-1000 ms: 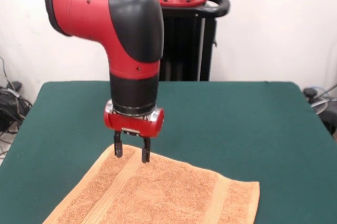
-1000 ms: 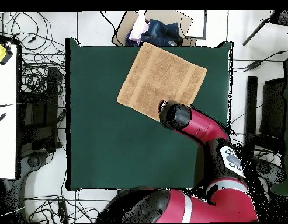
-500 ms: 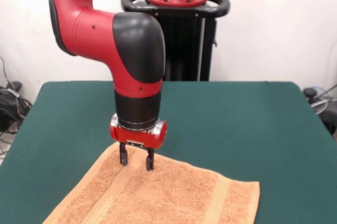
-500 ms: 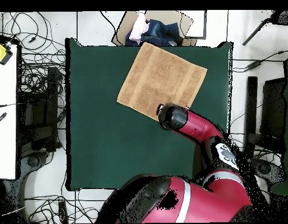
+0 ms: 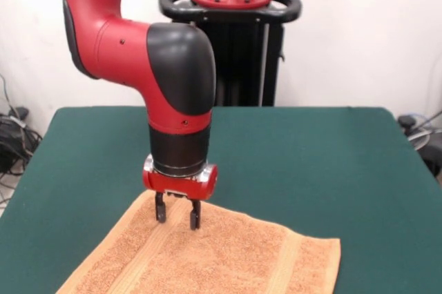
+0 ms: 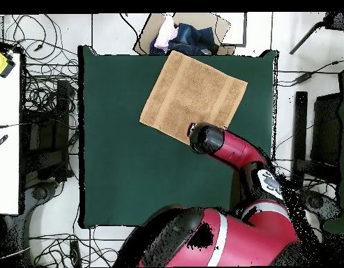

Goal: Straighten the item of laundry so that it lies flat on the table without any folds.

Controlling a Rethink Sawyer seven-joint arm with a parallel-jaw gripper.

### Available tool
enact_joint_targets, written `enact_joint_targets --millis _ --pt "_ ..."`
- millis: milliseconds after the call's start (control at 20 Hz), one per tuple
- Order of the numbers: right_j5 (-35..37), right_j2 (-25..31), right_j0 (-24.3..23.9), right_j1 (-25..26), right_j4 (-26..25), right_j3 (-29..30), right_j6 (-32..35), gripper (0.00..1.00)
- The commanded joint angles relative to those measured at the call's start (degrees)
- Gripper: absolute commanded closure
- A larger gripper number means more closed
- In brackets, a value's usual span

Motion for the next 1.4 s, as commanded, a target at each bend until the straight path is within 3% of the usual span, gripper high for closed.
enact_joint_targets --millis 50,400,1400 --pt "0.0 -0.01 1.0 0.93 2.28 -2.74 11.96 0.0" --pt "-2.25 0.16 1.03 4.98 2.34 -5.37 12.37 0.0" --pt "-3.77 1.62 -0.2 7.31 1.49 -6.64 11.19 0.0"
